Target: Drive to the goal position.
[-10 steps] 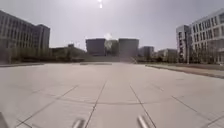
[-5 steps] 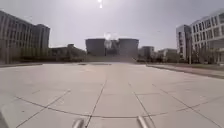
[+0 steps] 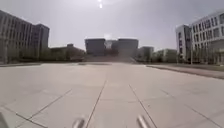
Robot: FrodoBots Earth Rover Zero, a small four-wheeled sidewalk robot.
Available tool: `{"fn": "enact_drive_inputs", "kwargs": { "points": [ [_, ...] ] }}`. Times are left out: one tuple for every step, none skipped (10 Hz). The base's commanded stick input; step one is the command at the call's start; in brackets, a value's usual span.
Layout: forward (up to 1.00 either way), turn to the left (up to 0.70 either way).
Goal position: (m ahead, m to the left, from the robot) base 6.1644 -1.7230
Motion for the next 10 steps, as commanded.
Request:
{"fn": "enact_drive_inputs", "kwargs": {
  "points": [
    [0.7, 0.0],
    [0.7, 0.0],
    [0.7, 0.0],
    [0.7, 0.0],
    [0.7, 0.0],
    [0.7, 0.0],
    [0.7, 0.0],
    [0.7, 0.0],
    [0.7, 0.0],
    [0.7, 0.0]
  ]
}}
